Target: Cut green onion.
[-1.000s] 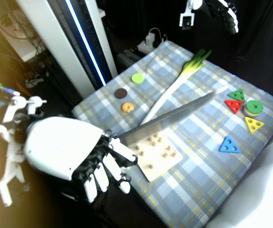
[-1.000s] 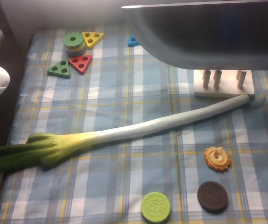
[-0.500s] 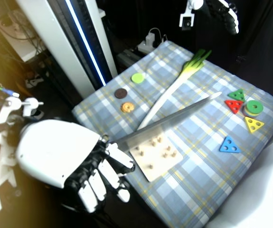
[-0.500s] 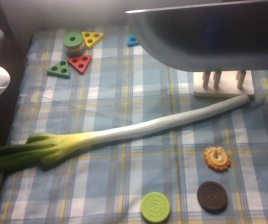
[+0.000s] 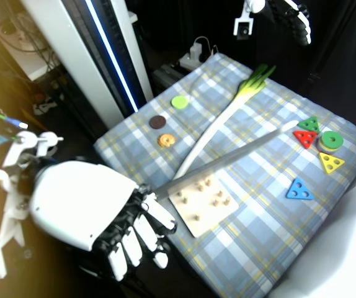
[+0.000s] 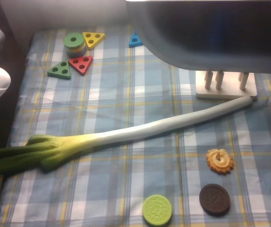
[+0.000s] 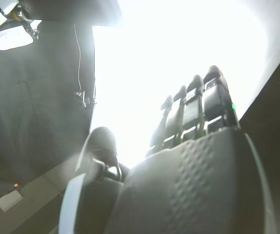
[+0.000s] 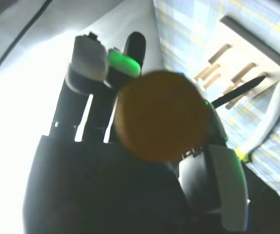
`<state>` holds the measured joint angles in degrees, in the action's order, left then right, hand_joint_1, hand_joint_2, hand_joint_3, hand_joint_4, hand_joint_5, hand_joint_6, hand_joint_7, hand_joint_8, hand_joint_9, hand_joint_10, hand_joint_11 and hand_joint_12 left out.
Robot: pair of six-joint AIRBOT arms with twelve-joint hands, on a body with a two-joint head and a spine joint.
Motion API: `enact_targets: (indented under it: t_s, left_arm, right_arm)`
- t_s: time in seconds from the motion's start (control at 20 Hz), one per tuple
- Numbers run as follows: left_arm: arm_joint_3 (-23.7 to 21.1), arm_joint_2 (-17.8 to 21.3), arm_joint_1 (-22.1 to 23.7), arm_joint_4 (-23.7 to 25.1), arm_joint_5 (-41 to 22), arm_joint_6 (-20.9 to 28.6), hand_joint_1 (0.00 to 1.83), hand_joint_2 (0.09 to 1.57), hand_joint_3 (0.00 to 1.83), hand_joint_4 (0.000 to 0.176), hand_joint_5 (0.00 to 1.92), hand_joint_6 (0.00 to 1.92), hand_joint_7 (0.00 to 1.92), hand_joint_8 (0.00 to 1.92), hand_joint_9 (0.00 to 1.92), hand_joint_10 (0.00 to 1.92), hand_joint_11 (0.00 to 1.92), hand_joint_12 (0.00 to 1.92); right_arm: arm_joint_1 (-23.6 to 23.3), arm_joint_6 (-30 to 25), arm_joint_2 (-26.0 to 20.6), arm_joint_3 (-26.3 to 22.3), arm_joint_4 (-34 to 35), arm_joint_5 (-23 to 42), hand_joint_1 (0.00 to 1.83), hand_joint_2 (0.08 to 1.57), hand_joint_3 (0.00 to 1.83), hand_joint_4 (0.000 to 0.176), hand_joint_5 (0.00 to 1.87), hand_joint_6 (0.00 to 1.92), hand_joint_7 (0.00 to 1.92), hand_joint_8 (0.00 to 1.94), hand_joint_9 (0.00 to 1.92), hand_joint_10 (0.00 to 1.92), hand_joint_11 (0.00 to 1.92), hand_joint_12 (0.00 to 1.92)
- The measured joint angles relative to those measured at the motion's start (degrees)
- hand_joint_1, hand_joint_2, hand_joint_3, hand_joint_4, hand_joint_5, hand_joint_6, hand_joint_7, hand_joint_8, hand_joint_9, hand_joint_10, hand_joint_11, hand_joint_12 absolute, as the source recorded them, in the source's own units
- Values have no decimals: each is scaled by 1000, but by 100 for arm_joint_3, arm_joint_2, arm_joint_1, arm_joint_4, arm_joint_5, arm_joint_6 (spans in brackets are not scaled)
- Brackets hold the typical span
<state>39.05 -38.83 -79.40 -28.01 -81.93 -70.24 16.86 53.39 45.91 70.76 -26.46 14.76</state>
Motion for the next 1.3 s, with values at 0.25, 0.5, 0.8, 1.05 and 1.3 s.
enact_targets:
  t_s: [0.25,0.5,0.8,1.05,1.3]
  left_arm:
    - [0,-35,-13,11,-11,9,0,1419,15,0,0,0,0,0,0,0,0,0]
    - [0,-35,-17,4,-7,28,0,1417,12,0,0,0,0,0,0,0,0,0]
    - [0,-35,-20,2,-4,74,0,1422,12,0,0,0,0,0,0,0,0,0]
    - [0,-35,-31,7,-2,79,0,1416,7,0,0,0,0,0,0,0,0,0]
    - [22,-72,-31,-7,-2,109,0,1426,10,0,0,0,0,0,0,0,0,0]
  right_arm:
    - [0,-20,-24,-214,-190,55,37,1494,0,145,598,1921,1124,1941,1315,1921,1422,1921]
    - [-2,-22,-61,-328,-299,208,95,1549,5,56,515,1921,966,1941,1184,1921,1312,1921]
    - [-17,-39,-52,-129,-348,-72,54,1563,5,42,522,1921,920,1941,1144,1921,1282,1921]
    - [-109,-17,28,79,-387,-501,72,1541,0,67,574,1921,950,1941,1152,1921,1279,1921]
    - [-407,13,162,164,-581,-577,0,1521,0,102,538,1921,992,1941,1246,1921,1360,1921]
